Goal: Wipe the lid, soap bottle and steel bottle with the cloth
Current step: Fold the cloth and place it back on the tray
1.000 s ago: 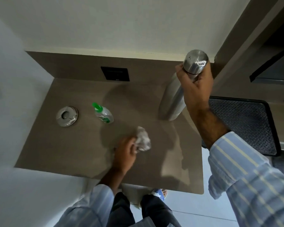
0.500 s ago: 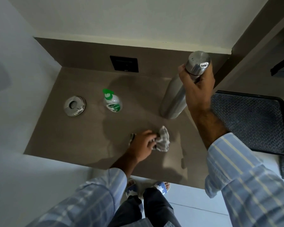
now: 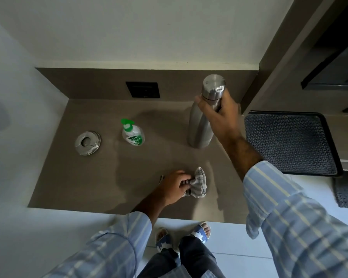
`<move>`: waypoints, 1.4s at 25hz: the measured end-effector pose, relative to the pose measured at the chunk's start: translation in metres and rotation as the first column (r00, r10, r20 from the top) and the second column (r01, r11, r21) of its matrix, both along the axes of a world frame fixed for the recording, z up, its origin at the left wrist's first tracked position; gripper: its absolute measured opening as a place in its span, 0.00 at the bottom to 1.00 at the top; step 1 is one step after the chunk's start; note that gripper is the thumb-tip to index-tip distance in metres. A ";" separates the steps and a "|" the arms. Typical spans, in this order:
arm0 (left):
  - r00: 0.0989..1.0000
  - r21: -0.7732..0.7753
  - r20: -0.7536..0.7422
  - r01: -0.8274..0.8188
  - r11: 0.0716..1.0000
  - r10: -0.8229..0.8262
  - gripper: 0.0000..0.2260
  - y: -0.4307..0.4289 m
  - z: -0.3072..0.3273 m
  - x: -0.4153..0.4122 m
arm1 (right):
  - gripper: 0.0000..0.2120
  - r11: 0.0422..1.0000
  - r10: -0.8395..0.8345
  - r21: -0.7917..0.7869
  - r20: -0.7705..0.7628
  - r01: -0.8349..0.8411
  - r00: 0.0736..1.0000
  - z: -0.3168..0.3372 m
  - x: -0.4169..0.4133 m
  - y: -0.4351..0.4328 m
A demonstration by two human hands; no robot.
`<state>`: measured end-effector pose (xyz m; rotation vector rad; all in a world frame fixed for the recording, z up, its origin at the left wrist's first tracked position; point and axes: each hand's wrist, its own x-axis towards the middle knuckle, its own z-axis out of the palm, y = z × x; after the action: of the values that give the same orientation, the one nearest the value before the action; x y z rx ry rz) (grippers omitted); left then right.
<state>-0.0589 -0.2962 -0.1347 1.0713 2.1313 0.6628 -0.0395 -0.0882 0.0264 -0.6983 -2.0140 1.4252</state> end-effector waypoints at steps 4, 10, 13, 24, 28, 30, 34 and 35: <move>1.000 0.107 -0.014 -0.023 0.994 0.025 0.13 0.002 0.023 -0.005 | 0.25 0.998 0.052 0.010 0.162 -0.055 0.985 0.010 0.008 0.001; 0.994 0.345 -0.105 0.025 0.938 0.012 0.13 0.016 0.081 0.001 | 0.53 0.971 -0.014 -0.202 0.486 0.128 0.874 0.022 0.076 -0.005; 0.996 0.445 -0.093 0.028 0.895 0.015 0.12 0.036 0.109 0.018 | 0.52 0.846 0.167 -0.463 0.701 0.264 0.694 0.023 0.130 -0.013; 0.985 0.548 0.174 -0.089 0.832 -0.009 0.23 0.131 0.180 0.080 | 0.15 0.741 0.019 -0.652 0.258 0.160 0.966 0.062 0.217 0.042; 0.424 0.099 0.904 -0.308 0.946 0.044 0.26 0.175 0.156 0.094 | 0.11 0.671 -0.080 -0.724 0.143 0.160 0.986 0.056 0.246 0.088; 0.328 0.010 0.936 -0.380 0.925 0.125 0.20 0.201 0.133 0.100 | 0.11 0.673 -0.089 -0.710 0.201 0.207 0.976 0.036 0.262 0.119; 0.519 0.028 0.814 -0.483 0.875 0.261 0.16 0.253 0.093 0.110 | 0.16 0.750 -0.124 -0.549 0.431 0.369 0.894 -0.027 0.282 0.174; 0.571 0.021 0.767 -0.477 0.879 0.292 0.15 0.266 0.084 0.110 | 0.16 0.760 -0.159 -0.496 0.484 0.420 0.860 -0.044 0.283 0.186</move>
<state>0.0509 -0.0300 -0.0511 0.2768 1.5416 1.3274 0.2438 0.0976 -0.0179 -1.6456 -1.6003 1.8235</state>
